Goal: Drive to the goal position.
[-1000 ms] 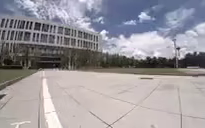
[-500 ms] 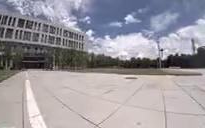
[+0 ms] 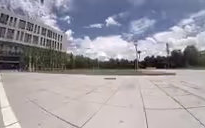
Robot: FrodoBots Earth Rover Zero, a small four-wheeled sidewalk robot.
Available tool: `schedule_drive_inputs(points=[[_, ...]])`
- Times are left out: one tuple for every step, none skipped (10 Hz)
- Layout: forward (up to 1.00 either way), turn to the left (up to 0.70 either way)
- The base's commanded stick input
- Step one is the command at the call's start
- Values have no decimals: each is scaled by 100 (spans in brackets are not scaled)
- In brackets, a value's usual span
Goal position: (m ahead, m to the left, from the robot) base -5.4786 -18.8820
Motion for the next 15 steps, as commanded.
schedule_drive_inputs(points=[[0, -70], [0, -70], [0, -70], [0, -70], [0, -70], [0, -70], [0, -70], [0, -70], [0, -70], [0, -70], [0, -70], [0, -70], [0, -70], [0, -70], [0, -70]])
